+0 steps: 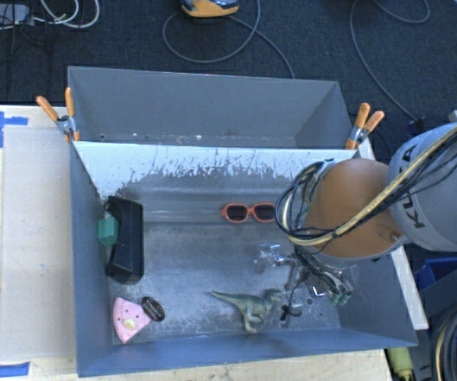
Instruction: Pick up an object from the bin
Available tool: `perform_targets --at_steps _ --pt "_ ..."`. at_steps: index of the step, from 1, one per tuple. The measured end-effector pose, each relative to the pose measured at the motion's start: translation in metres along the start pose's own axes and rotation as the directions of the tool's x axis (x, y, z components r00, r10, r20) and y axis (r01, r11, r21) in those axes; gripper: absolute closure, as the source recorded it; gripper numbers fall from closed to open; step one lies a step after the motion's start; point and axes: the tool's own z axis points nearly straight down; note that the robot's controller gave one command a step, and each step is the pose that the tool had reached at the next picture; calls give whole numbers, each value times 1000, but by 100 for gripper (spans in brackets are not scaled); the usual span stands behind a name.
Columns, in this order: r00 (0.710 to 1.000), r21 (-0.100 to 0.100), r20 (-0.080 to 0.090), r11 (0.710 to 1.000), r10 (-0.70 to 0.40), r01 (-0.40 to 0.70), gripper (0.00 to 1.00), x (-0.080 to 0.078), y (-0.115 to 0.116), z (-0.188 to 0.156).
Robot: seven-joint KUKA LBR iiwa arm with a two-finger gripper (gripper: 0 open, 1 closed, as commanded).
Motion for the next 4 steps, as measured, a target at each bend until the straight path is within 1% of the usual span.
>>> perform_targets --at_steps 1,2,3,4 --pt "995 0 1 995 104 -104 100 -11 16 30" --pt "994 0 1 994 105 -105 100 -11 16 30" --pt "995 0 -2 995 104 -104 100 -8 16 17" --pt "996 0 -3 996 92 -92 100 -8 20 -16"
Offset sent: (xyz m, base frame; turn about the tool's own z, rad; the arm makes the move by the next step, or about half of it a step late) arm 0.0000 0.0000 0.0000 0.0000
